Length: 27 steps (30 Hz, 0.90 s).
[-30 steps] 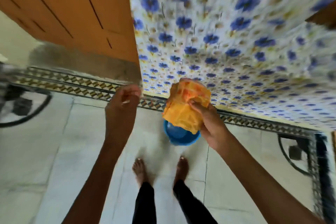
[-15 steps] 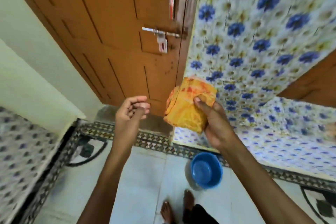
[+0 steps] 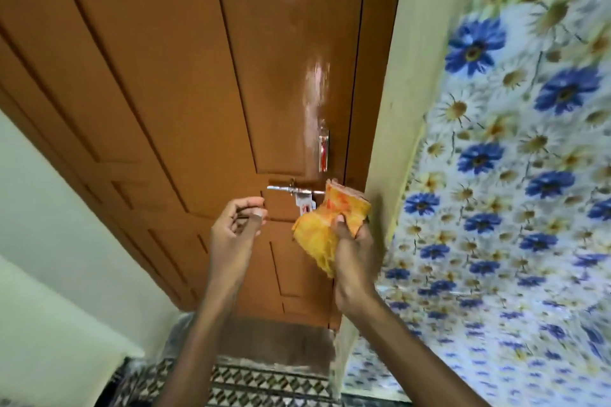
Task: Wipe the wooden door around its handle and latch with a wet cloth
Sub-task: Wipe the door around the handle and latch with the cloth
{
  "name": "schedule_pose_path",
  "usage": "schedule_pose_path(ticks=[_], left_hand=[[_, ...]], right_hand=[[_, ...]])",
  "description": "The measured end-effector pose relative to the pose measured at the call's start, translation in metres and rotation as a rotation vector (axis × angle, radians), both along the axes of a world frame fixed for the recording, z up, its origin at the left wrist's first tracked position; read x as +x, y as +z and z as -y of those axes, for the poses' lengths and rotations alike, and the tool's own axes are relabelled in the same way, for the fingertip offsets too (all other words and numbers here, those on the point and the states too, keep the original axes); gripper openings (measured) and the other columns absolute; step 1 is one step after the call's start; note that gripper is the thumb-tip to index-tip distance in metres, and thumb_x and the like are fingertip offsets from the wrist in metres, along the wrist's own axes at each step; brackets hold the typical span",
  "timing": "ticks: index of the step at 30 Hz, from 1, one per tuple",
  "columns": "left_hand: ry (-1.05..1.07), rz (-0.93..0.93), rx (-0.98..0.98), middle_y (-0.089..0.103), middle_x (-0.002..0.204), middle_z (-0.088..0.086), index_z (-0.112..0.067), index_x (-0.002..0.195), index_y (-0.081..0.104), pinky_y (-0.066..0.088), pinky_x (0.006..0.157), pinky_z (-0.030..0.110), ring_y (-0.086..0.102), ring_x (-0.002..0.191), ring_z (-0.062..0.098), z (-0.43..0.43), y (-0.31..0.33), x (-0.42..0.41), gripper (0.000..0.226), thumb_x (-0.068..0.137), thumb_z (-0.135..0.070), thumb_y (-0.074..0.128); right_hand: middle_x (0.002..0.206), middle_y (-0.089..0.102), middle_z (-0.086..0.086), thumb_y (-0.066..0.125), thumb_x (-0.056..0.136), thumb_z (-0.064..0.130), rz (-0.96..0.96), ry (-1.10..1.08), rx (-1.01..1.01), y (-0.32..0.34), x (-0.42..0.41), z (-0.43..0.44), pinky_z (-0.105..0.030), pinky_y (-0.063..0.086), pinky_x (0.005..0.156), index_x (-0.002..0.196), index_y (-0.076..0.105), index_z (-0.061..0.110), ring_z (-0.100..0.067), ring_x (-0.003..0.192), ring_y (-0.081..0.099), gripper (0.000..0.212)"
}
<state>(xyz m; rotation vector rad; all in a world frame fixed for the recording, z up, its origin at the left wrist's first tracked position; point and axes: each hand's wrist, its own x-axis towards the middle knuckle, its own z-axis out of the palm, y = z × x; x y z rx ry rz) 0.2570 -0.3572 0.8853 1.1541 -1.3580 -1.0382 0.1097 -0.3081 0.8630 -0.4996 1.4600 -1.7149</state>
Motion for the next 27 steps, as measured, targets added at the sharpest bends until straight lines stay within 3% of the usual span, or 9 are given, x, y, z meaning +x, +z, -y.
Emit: schedule_pose_path(ticks=[4, 6, 8, 11, 14, 18, 21, 25, 27], left_hand=[[-0.003, 0.216, -0.247, 0.066, 0.105, 0.001, -0.024, 0.102, 0.067, 0.053, 0.081, 0.033, 0.061, 0.092, 0.012, 0.077, 0.004, -0.007, 0.017, 0.096, -0.008, 0.064], [0.013, 0.432, -0.466, 0.057, 0.119, 0.002, -0.015, 0.114, 0.065, 0.049, 0.094, 0.031, 0.052, 0.107, 0.007, 0.115, 0.004, -0.017, 0.022, 0.093, -0.008, 0.066], [0.007, 0.591, -0.662, 0.047, 0.139, 0.01, -0.011, 0.128, 0.059, 0.039, 0.108, 0.037, 0.041, 0.13, 0.017, 0.154, 0.005, -0.03, 0.035, 0.094, -0.012, 0.067], [0.046, 0.791, -0.975, 0.032, 0.159, 0.014, -0.015, 0.145, 0.05, 0.026, 0.119, 0.05, 0.023, 0.15, 0.031, 0.214, 0.01, -0.053, 0.049, 0.098, -0.023, 0.061], [0.057, 0.883, -1.104, 0.024, 0.162, 0.016, -0.018, 0.153, 0.039, 0.017, 0.122, 0.054, 0.014, 0.152, 0.033, 0.262, 0.013, -0.07, 0.058, 0.1, -0.032, 0.057], [0.12, 0.928, -1.236, -0.004, 0.168, 0.002, -0.024, 0.156, 0.028, 0.001, 0.125, 0.048, -0.007, 0.154, 0.023, 0.305, -0.006, -0.076, 0.063, 0.102, -0.045, 0.052], [0.243, 0.894, -1.308, -0.013, 0.167, -0.002, -0.026, 0.157, 0.023, -0.002, 0.124, 0.047, -0.009, 0.154, 0.021, 0.316, -0.017, -0.084, 0.068, 0.1, -0.051, 0.051], [0.288, 0.857, -1.343, -0.012, 0.167, -0.001, -0.028, 0.159, 0.016, -0.004, 0.124, 0.047, -0.009, 0.154, 0.021, 0.321, -0.02, -0.089, 0.074, 0.099, -0.054, 0.051], [0.305, 0.852, -1.35, -0.013, 0.167, -0.001, -0.029, 0.159, 0.013, -0.005, 0.124, 0.047, -0.011, 0.154, 0.022, 0.323, -0.024, -0.089, 0.075, 0.099, -0.054, 0.05]], right_hand=[[0.133, 0.059, 0.006, 0.055, 0.097, 0.029, -0.188, -0.169, -0.028, 0.007, -0.01, 0.065, -0.035, 0.043, 0.106, 0.141, 0.047, 0.028, -0.015, 0.12, 0.057, 0.045], [0.13, 0.055, 0.012, 0.052, 0.099, 0.021, -0.418, -0.247, -0.079, 0.01, -0.019, 0.094, -0.022, 0.043, 0.097, 0.143, 0.046, 0.022, -0.009, 0.117, 0.056, 0.044], [0.128, 0.057, 0.011, 0.053, 0.097, 0.012, -0.665, -0.314, -0.08, 0.011, -0.03, 0.122, -0.014, 0.043, 0.092, 0.136, 0.053, 0.018, -0.011, 0.116, 0.056, 0.04], [0.147, 0.046, -0.003, 0.058, 0.088, 0.003, -1.05, -0.33, -0.033, -0.004, -0.033, 0.164, -0.025, 0.041, 0.108, 0.14, 0.05, 0.019, -0.013, 0.134, 0.041, 0.055], [0.15, 0.042, -0.009, 0.057, 0.088, 0.006, -1.235, -0.378, 0.021, -0.029, -0.033, 0.188, -0.038, 0.044, 0.106, 0.142, 0.049, 0.022, -0.025, 0.138, 0.037, 0.056], [0.144, 0.049, -0.012, 0.055, 0.094, 0.016, -1.173, -0.433, -0.01, -0.068, -0.028, 0.187, -0.046, 0.049, 0.101, 0.141, 0.046, 0.019, -0.029, 0.134, 0.045, 0.048], [0.139, 0.053, -0.014, 0.042, 0.099, 0.044, -1.12, -0.393, 0.035, -0.073, -0.021, 0.182, -0.046, 0.053, 0.096, 0.135, 0.049, 0.021, -0.032, 0.125, 0.053, 0.044], [0.129, 0.055, -0.017, 0.055, 0.082, 0.023, -1.106, -0.452, 0.01, -0.028, -0.031, 0.206, -0.038, 0.055, 0.089, 0.127, 0.061, 0.016, -0.029, 0.117, 0.054, 0.046], [0.124, 0.057, -0.017, 0.058, 0.084, 0.029, -1.138, -0.486, -0.009, -0.017, -0.036, 0.215, -0.028, 0.052, 0.086, 0.126, 0.063, 0.015, -0.025, 0.111, 0.055, 0.045]])
